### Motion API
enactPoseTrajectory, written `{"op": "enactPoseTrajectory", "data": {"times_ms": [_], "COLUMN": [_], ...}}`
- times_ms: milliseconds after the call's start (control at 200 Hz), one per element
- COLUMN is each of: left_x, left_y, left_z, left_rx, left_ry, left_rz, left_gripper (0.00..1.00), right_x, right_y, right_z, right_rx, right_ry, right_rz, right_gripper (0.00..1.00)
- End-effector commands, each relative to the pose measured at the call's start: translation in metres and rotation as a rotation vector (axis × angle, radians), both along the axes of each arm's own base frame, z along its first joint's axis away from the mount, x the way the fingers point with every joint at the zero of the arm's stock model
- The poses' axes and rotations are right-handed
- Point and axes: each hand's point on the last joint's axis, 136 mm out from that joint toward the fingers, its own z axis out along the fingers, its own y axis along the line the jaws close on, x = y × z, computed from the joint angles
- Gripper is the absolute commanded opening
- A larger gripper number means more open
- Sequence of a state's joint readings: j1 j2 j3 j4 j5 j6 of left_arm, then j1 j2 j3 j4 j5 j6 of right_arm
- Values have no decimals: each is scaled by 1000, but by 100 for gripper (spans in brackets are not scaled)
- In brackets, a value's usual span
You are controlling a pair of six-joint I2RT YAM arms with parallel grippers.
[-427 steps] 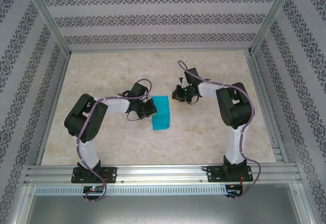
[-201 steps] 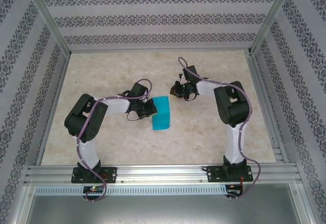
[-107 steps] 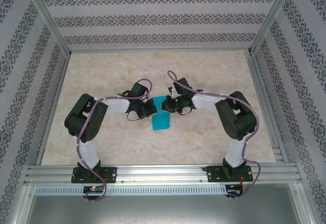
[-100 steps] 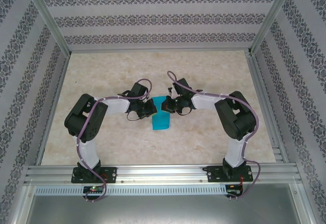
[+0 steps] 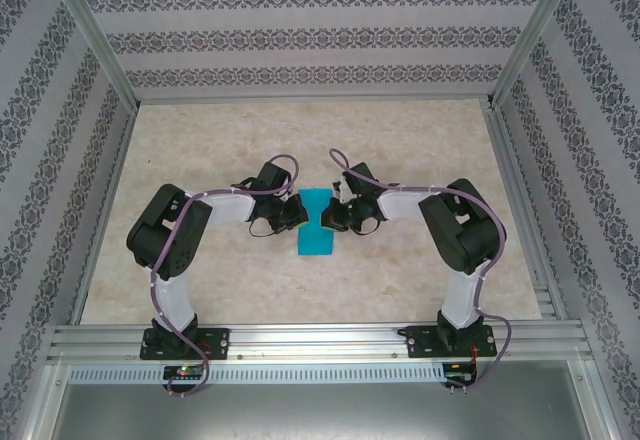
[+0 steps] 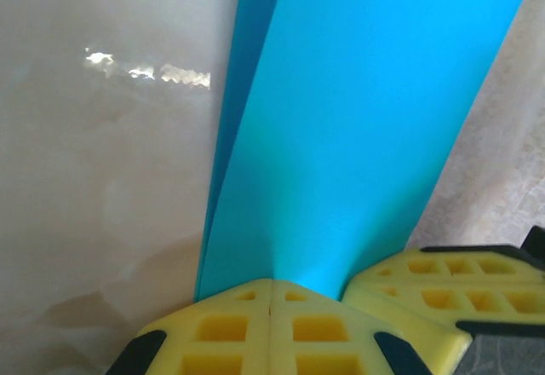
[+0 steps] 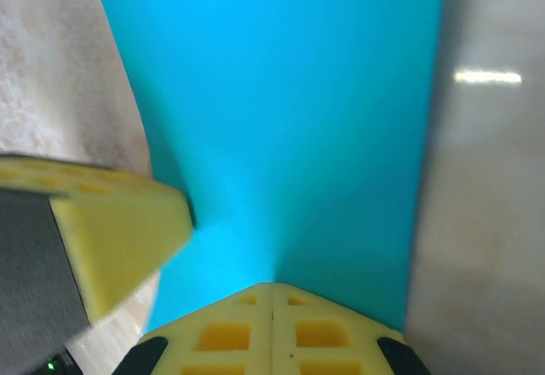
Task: Fold a paper plane with a square sheet of paper (pick it up from the middle)
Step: Fold the square sheet of paper in half at the center of the table, then rotate the paper at the center of the table.
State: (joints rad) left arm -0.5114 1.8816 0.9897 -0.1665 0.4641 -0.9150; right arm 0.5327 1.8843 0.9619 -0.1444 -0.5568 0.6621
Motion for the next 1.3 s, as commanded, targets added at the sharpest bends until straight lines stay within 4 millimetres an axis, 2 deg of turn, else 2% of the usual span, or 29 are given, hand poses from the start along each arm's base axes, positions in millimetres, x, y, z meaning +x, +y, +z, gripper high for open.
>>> {"op": "enactPoseTrajectory", "data": {"times_ms": [0, 95, 230, 285, 425, 570, 744, 1089, 1294], "left_x": [-56, -56, -55, -55, -55, -55, -55, -55, -55], "left_y": [53, 53, 52, 52, 52, 52, 52, 54, 55], "left_z": [-75, -75, -73, -74, -74, -75, -75, -77, -77], "left_rx": [275, 276, 271, 272, 272, 274, 276, 286, 293], "left_ry": [233, 232, 228, 228, 227, 229, 230, 233, 230], "left_rz": [17, 15, 14, 13, 13, 10, 12, 11, 10], "left_gripper": [0, 0, 0, 0, 0, 0, 0, 0, 0], "right_x": [-31, -23, -7, -4, -1, -12, -32, -83, -107], "right_y": [-32, -32, -5, 4, 24, 32, 22, -15, -35], "right_z": [-16, -1, 32, 37, 33, 15, 0, -30, -33], "right_rx": [-76, -56, 14, 23, 52, 40, 8, -73, -103], "right_ry": [86, 51, -23, -35, -31, 13, 57, 160, 181], "right_rz": [9, 0, 18, 24, 19, 36, 48, 41, 33], "right_gripper": [0, 0, 0, 0, 0, 0, 0, 0, 0]}}
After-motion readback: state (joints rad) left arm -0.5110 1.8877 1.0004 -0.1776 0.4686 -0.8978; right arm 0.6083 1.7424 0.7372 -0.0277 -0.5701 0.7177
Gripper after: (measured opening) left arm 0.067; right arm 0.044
